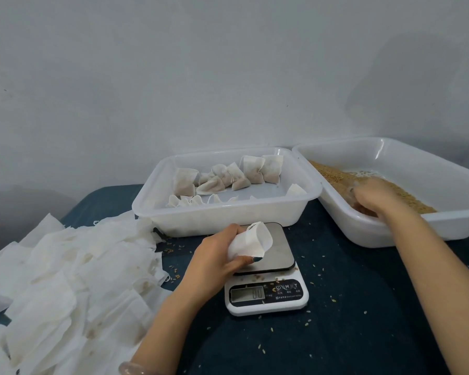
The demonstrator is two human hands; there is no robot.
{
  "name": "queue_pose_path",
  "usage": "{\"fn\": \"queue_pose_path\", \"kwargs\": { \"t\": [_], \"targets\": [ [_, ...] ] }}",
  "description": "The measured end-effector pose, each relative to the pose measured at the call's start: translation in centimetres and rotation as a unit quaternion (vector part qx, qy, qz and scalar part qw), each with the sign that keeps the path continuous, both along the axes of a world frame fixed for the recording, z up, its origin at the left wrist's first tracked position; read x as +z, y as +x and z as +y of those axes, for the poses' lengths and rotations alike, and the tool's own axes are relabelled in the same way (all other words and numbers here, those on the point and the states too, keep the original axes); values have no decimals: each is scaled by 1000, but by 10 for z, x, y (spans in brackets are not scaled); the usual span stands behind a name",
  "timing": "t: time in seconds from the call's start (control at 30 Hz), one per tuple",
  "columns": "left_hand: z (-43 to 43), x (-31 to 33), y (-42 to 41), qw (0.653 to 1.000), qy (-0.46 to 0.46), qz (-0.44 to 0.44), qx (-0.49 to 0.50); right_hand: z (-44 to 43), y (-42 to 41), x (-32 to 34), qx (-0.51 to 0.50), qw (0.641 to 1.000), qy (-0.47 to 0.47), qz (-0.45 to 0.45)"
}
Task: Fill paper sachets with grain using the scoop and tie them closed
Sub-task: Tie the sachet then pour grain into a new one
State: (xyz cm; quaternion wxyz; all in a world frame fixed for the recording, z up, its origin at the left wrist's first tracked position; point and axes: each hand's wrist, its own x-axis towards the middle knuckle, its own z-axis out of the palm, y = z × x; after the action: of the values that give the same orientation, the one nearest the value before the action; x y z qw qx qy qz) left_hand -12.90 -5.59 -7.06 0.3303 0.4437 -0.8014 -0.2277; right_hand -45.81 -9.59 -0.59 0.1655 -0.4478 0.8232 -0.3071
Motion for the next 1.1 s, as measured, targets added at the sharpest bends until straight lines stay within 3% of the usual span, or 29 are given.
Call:
{"fn": "queue_pose_path", "kwargs": {
  "t": [0.07, 0.13, 0.2, 0.3, 0.5, 0.77, 1.1],
  "targets": [
    [0, 1, 1, 1000, 4, 3, 1, -2, 3, 6, -55, 982, -53, -171],
    [0, 2, 1, 1000, 7, 4, 3, -1, 7, 13, -108, 934, -77, -332],
    [0, 2, 1, 1000, 8, 3, 6, 2, 5, 16, -99, 909, -93, -394],
    [1, 3, 0, 1000, 11, 4, 3, 6, -6, 13, -61, 883, -158, -437],
    [3, 4, 2, 999, 17, 38, 6, 11, -17, 12, -102, 809, -281, -505],
    [2, 5, 0, 998, 21, 66, 6, 24, -17, 21, -131, 712, -359, -589],
    [0, 9, 4, 986, 22, 160, 31, 34, -21, 23, -56, 679, -334, -652]
  ]
}}
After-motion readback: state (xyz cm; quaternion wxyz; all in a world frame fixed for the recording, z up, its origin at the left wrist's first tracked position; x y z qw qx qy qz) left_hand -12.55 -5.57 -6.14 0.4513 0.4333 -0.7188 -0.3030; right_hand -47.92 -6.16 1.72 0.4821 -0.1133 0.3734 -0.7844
